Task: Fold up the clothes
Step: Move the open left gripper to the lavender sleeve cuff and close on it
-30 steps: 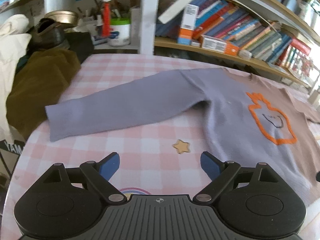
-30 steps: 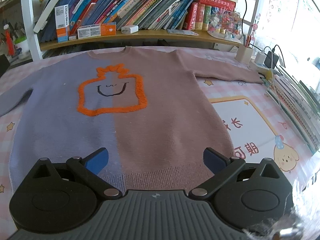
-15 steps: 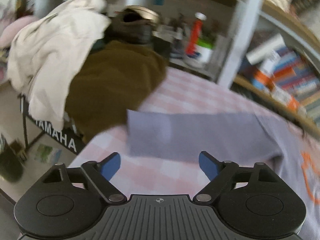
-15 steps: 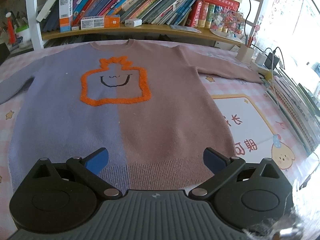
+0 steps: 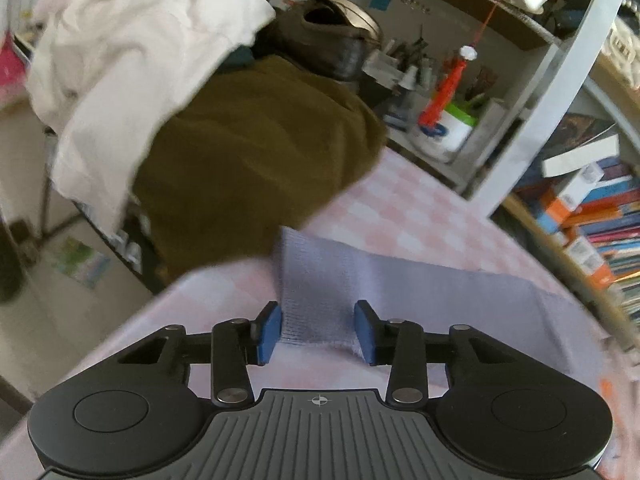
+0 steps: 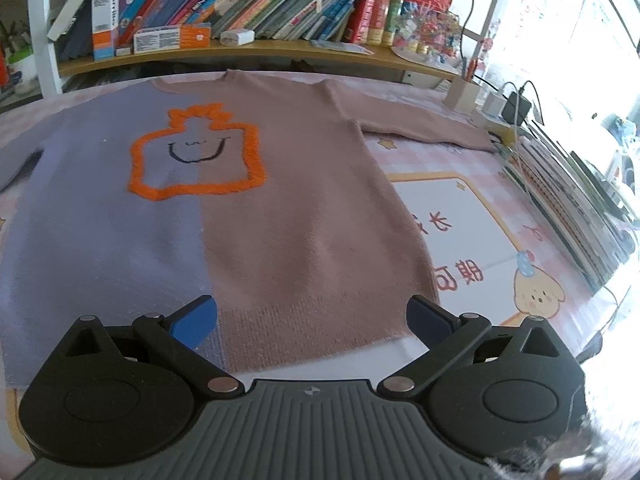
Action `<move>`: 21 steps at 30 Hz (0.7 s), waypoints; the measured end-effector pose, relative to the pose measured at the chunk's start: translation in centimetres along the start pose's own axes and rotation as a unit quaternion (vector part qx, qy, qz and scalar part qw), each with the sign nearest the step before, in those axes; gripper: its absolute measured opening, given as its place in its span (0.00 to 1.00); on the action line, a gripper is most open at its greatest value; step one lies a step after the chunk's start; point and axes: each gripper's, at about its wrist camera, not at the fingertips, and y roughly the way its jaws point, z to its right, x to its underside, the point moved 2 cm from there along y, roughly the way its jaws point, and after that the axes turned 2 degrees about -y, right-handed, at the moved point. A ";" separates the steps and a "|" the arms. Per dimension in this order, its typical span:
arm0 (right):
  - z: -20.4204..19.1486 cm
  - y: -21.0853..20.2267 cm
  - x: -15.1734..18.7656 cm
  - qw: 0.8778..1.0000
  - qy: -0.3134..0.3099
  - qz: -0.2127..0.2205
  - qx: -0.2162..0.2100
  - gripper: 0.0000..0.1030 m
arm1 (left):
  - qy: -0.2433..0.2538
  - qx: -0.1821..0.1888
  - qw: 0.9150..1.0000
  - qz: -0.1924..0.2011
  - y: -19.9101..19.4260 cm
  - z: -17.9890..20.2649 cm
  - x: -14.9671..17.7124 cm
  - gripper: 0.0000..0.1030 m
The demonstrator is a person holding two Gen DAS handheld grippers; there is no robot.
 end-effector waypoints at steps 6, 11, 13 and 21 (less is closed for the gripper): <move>0.2 0.0 0.2 1.000 0.004 -0.003 0.005 0.99 | -0.017 0.038 0.999 -0.021 0.4 1.5 0.4 0.37; 0.3 0.1 0.2 1.000 0.007 -0.006 0.006 0.99 | -0.050 0.073 0.995 -0.040 0.2 2.6 0.5 0.37; 0.2 0.1 0.1 1.000 0.005 -0.006 0.004 0.99 | -0.058 0.084 0.994 -0.046 0.4 3.1 0.7 0.37; 0.6 0.1 0.2 1.000 0.007 -0.007 0.008 0.99 | -0.104 0.044 0.993 -0.025 1.0 1.1 -0.2 0.37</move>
